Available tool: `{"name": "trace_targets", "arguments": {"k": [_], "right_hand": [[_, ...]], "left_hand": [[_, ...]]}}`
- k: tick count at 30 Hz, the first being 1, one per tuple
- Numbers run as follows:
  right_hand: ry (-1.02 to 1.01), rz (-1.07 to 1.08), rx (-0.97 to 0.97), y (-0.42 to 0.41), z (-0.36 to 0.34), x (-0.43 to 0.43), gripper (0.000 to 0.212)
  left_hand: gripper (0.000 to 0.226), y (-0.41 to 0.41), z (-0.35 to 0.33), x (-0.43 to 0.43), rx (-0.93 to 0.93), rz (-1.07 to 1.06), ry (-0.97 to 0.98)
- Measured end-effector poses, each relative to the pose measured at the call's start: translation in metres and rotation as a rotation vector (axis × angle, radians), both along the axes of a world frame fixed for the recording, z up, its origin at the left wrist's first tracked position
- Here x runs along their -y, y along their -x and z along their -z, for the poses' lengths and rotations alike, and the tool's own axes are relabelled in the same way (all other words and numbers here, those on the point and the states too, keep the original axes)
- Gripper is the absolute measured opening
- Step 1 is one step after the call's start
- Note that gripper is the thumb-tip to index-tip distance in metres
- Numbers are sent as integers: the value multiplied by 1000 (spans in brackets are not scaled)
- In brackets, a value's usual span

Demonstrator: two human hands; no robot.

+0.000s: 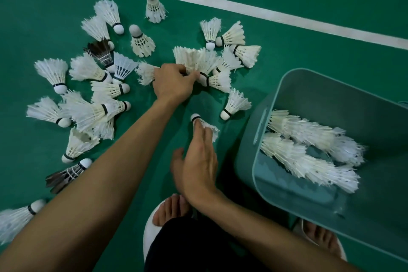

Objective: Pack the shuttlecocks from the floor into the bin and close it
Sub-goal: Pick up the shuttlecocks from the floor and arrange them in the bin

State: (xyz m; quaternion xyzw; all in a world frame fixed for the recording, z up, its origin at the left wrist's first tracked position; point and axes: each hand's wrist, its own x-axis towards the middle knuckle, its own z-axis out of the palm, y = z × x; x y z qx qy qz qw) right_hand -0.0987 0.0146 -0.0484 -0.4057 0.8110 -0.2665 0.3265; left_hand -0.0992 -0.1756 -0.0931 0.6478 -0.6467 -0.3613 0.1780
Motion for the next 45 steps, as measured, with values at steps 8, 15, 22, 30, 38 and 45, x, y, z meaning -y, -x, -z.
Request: {"name": "trace_targets", "arguments": {"k": [8, 15, 22, 30, 38, 45], "right_hand": [[208, -116, -131, 9, -60, -17, 32], [420, -152, -461, 76, -137, -40, 17], [225, 237, -427, 209, -169, -101, 26], [-259, 170, -522, 289, -109, -163, 15], [-274, -110, -681, 328, -75, -173, 24], [-271, -158, -770, 340, -86, -154, 17]], "left_hand": [[50, -17, -51, -65, -143, -150, 253], [47, 10, -126, -108, -326, 8, 322], [50, 100, -157, -170, -359, 234, 391], [37, 121, -136, -224, 32, 640, 79], [39, 129, -121, -214, 566, 977, -316], [38, 152, -111, -232, 641, 1088, -355]]}}
